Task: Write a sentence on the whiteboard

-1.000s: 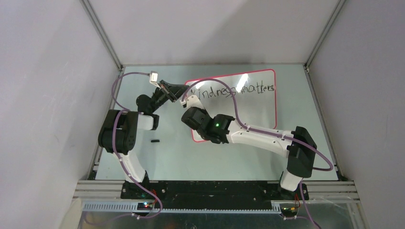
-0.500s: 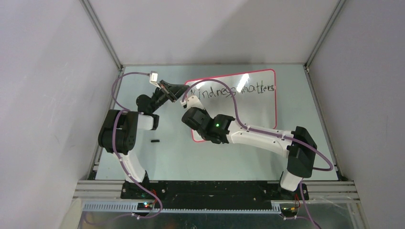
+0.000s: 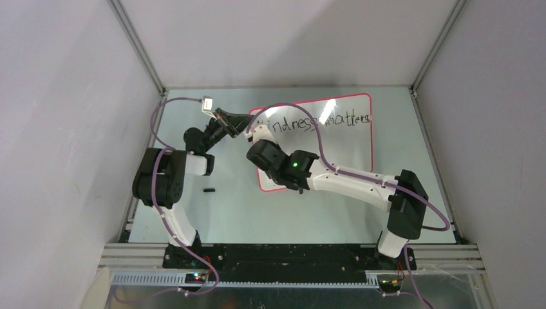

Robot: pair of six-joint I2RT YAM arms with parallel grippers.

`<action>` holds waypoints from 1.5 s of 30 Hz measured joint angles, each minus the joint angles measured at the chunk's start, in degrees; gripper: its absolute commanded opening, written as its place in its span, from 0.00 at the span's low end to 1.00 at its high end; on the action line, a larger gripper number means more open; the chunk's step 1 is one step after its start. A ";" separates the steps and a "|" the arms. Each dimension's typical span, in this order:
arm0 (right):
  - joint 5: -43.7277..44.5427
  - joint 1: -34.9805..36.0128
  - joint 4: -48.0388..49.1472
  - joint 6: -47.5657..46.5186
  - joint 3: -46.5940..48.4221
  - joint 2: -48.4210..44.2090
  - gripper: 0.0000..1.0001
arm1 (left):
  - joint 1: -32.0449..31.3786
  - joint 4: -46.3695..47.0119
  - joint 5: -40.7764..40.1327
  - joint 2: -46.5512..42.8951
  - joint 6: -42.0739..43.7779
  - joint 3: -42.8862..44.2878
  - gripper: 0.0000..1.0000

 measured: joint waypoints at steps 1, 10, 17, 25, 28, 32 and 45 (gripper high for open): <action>-0.07 -0.07 0.00 -0.20 0.20 0.00 0.00 | 0.00 0.00 -0.02 0.00 0.00 0.00 0.00; -0.31 -1.22 0.44 -1.03 1.60 0.00 0.00 | 0.00 -0.02 -0.04 0.02 0.00 0.00 0.00; -0.63 -1.44 0.48 -1.60 1.73 0.00 0.00 | 0.00 -0.07 -0.22 0.09 0.00 0.00 0.00; -0.85 -1.95 0.52 -1.62 1.84 -0.33 0.00 | 0.00 -0.15 -0.24 0.09 0.00 0.00 0.00; -0.81 -2.36 0.57 -1.62 1.81 -0.66 0.00 | 0.00 -0.15 -0.22 0.09 0.00 0.00 0.00; -0.81 -2.69 0.57 -1.55 1.79 -0.94 0.00 | 0.00 -0.13 -0.22 0.09 0.00 0.00 0.00; -0.79 -2.12 0.26 -0.17 -0.28 -1.68 0.00 | 0.00 -0.13 -0.20 0.09 0.00 0.00 0.00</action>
